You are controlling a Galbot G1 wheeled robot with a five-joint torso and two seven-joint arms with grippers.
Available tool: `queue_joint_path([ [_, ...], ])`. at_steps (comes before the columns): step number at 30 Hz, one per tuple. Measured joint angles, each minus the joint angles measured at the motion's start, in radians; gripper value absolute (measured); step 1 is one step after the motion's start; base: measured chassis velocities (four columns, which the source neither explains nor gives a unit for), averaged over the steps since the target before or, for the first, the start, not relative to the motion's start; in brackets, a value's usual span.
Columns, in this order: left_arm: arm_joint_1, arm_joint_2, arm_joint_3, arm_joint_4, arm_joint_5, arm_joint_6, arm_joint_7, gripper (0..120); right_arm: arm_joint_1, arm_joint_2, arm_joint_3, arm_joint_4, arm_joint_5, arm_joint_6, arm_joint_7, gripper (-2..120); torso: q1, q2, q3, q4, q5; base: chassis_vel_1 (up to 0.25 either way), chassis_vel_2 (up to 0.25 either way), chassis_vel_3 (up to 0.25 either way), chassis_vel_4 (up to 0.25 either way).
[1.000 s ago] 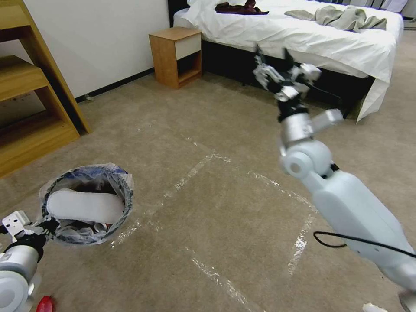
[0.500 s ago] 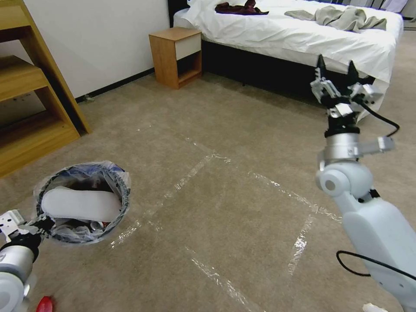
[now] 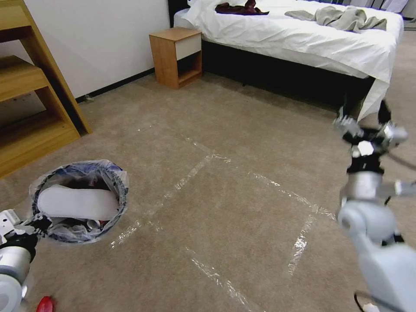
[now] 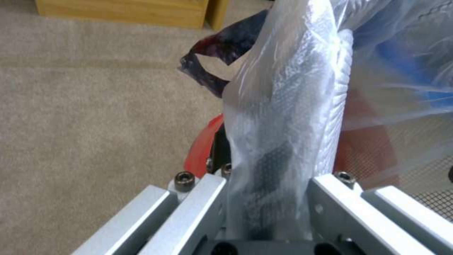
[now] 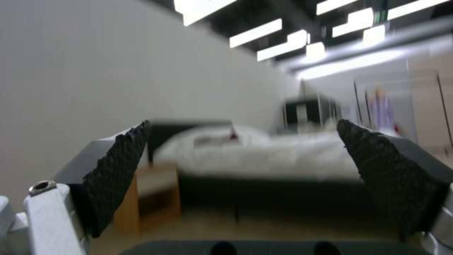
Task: Pick up the trash bin and place the garbage on the floor into it.
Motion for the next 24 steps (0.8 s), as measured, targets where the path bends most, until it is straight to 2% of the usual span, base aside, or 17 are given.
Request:
queue_joint_path([
  [6,0.003,-0.005,0.001,0.0,0.009,-0.003,0.005,0,-0.083,0.03,-0.1,-0.031,-0.093,-0.015,0.065,98,0.0,0.0,0.0,0.0003,0.0,0.0,0.0,0.0,0.0],
  [12,0.009,-0.02,-0.005,-0.005,0.012,-0.003,0.007,0,-0.069,0.04,-0.188,-0.057,-0.169,-0.018,0.069,100,0.0,0.0,0.0,0.0004,-0.0001,0.0,0.0,0.0,0.0],
  [24,0.03,-0.029,-0.027,-0.021,0.008,-0.005,0.007,0,-0.026,0.016,-0.293,-0.068,-0.234,-0.027,0.078,100,0.0,0.0,0.0,0.0005,0.0,0.0,0.0,0.0,0.0],
])
